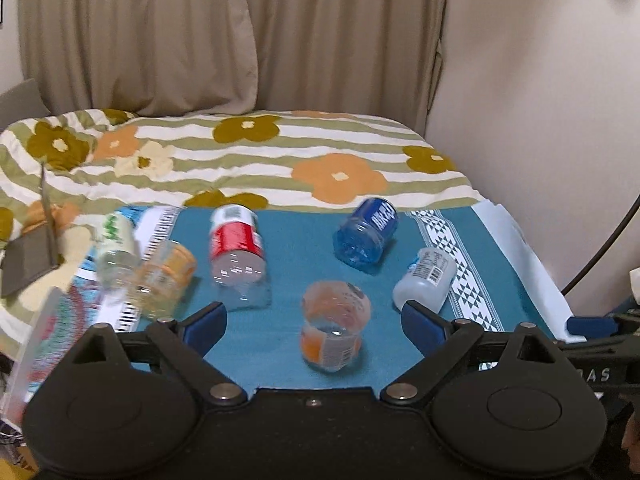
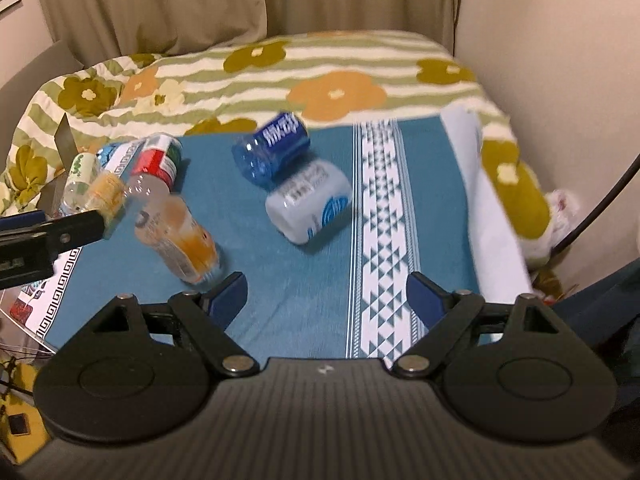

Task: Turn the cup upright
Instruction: 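Rotate the bottle upright with the left gripper and set it down, then open the left gripper and withdraw from the upright bottle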

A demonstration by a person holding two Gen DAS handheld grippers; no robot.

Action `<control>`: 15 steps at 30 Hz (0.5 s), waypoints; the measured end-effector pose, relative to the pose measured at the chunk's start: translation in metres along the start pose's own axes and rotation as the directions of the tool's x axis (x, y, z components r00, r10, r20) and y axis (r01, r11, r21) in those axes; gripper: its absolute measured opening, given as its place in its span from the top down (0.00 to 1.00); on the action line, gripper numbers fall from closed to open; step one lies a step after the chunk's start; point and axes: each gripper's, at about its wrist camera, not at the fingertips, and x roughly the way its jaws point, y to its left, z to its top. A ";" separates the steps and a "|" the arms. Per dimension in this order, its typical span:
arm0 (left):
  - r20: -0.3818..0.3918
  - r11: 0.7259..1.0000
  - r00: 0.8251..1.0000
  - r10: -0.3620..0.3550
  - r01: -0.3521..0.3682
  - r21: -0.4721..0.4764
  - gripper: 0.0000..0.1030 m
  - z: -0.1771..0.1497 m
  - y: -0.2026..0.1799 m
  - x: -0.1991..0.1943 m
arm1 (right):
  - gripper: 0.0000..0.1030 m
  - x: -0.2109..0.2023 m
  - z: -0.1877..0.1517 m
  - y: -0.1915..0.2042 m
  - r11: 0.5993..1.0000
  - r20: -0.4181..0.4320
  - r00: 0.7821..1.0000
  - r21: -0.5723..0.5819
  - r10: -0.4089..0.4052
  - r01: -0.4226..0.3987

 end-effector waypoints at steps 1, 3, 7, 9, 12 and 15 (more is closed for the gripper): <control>-0.002 1.000 1.000 0.008 -0.008 0.003 0.06 0.002 0.003 -0.005 | 0.00 -0.007 0.001 0.004 1.000 0.013 1.000 -0.011 -0.009 0.009; -0.005 1.000 1.000 0.027 -0.027 0.010 0.06 0.005 0.012 -0.017 | 0.00 -0.019 0.004 0.011 1.000 0.033 0.999 -0.021 -0.022 0.023; -0.015 0.999 0.999 0.046 -0.046 0.025 0.06 0.003 0.025 -0.032 | 0.00 -0.036 0.006 0.021 0.999 0.059 0.998 -0.012 -0.029 0.030; -0.019 0.998 0.999 0.051 -0.050 0.031 0.06 0.000 0.030 -0.037 | 0.00 -0.042 0.004 0.026 0.999 0.066 0.997 -0.009 -0.035 0.036; -0.025 0.998 0.998 0.054 -0.053 0.036 0.06 -0.006 0.036 -0.043 | 0.00 -0.048 0.000 0.034 0.999 0.075 0.996 -0.015 -0.048 0.049; -0.024 0.998 0.998 0.059 -0.058 0.040 0.06 -0.010 0.039 -0.045 | 0.00 -0.049 -0.005 0.041 0.998 0.080 0.995 -0.019 -0.058 0.060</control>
